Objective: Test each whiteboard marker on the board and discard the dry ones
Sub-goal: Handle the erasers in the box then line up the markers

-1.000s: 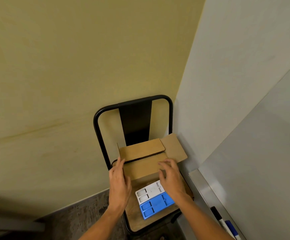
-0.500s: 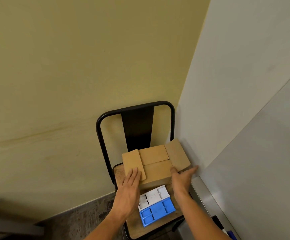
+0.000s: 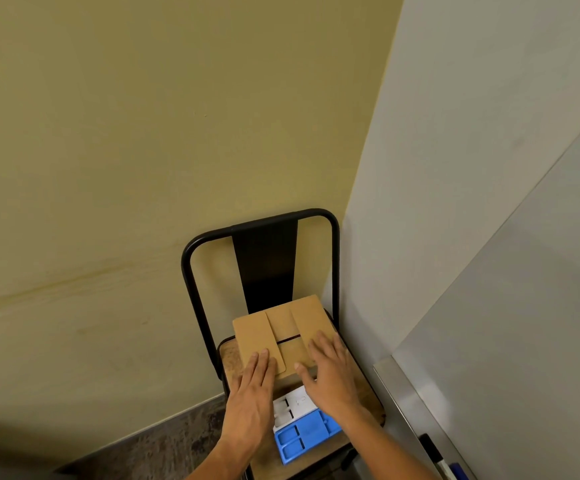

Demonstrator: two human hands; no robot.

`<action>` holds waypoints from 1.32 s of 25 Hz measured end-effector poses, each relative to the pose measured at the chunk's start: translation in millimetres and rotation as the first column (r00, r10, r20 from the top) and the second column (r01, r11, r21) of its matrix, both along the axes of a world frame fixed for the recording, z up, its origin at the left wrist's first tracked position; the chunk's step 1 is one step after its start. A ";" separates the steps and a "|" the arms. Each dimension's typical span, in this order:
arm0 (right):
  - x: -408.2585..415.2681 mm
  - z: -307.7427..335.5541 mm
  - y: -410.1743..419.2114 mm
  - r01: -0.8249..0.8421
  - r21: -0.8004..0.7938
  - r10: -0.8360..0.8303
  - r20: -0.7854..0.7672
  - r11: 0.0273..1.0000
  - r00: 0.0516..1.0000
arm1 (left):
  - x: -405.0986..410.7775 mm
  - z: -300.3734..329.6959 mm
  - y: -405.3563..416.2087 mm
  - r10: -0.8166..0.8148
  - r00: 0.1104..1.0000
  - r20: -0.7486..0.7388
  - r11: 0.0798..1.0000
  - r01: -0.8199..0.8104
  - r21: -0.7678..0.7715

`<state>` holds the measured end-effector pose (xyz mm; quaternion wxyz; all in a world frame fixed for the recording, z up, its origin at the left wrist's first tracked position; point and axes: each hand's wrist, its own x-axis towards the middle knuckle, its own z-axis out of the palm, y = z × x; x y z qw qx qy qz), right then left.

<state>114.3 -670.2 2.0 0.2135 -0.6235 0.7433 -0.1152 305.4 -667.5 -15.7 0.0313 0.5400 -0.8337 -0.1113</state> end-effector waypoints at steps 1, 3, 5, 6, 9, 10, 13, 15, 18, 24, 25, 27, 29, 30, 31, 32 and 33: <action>-0.4 2.3 0.2 -0.029 0.022 0.030 -0.045 0.999 0.999 | -2.2 1.7 0.8 0.006 1.000 0.014 1.000 -0.006 -0.001; -3.0 7.1 -1.1 -0.069 0.061 0.075 -0.105 0.996 0.992 | -5.3 4.1 1.2 0.008 0.999 0.038 1.000 -0.008 0.011; -4.9 10.7 -0.8 -0.098 0.089 0.109 -0.134 0.991 0.985 | -5.2 4.7 1.6 0.004 0.999 0.047 0.999 -0.005 0.033; -5.4 11.2 -0.2 -0.109 0.097 0.122 -0.144 0.989 0.982 | -3.7 3.4 1.8 -0.002 0.999 0.042 0.999 0.000 0.036; -6.3 8.9 4.7 -0.116 0.107 0.131 -0.144 0.987 0.981 | 2.0 0.3 5.7 -0.027 1.000 0.015 0.999 0.026 0.023; -6.3 7.5 6.6 -0.107 0.088 0.117 -0.121 0.990 0.986 | 3.4 0.4 7.4 -0.036 0.999 0.010 0.999 0.036 0.016; 0.7 6.6 13.5 -0.021 -0.007 0.021 -0.029 1.000 0.999 | 9.0 0.9 11.4 -0.071 0.997 -0.008 0.997 0.071 -0.007; 7.6 6.1 18.0 0.044 -0.064 -0.042 0.039 0.997 0.998 | 14.8 -0.7 12.4 -0.074 0.997 -0.036 0.997 0.073 -0.005; 13.8 7.9 24.0 0.120 -0.110 -0.108 0.105 0.987 0.989 | 22.0 -1.0 11.6 -0.080 0.992 -0.101 0.997 0.080 -0.010; 28.7 20.4 30.4 0.155 -0.164 -0.138 0.111 0.974 0.984 | 20.2 27.8 -21.0 -0.166 0.962 -0.219 0.986 0.154 -0.070; 31.5 23.5 31.7 0.172 -0.182 -0.151 0.123 0.968 0.981 | 17.4 34.6 -26.3 -0.179 0.956 -0.234 0.983 0.164 -0.081; 36.2 30.7 38.5 0.206 -0.203 -0.176 0.159 0.957 0.972 | 8.5 46.9 -28.7 -0.211 0.935 -0.285 0.977 0.188 -0.106; 38.2 39.7 50.4 0.234 -0.225 -0.190 0.201 0.946 0.961 | -3.9 58.9 -23.0 -0.252 0.898 -0.359 0.967 0.220 -0.129; 37.2 46.3 57.5 0.254 -0.244 -0.203 0.217 0.936 0.955 | -11.5 65.1 -18.0 -0.270 0.875 -0.402 0.962 0.233 -0.140; 35.4 53.4 65.8 0.283 -0.268 -0.222 0.236 0.921 0.946 | -19.5 70.9 -11.4 -0.276 0.852 -0.445 0.961 0.238 -0.139; 32.5 59.8 76.2 0.322 -0.286 -0.251 0.260 0.902 0.933 | -28.1 76.1 -3.0 -0.277 0.832 -0.481 0.961 0.242 -0.134; 28.7 65.4 89.6 0.367 -0.297 -0.284 0.287 0.882 0.915 | -37.1 80.1 7.0 -0.281 0.812 -0.512 0.959 0.251 -0.128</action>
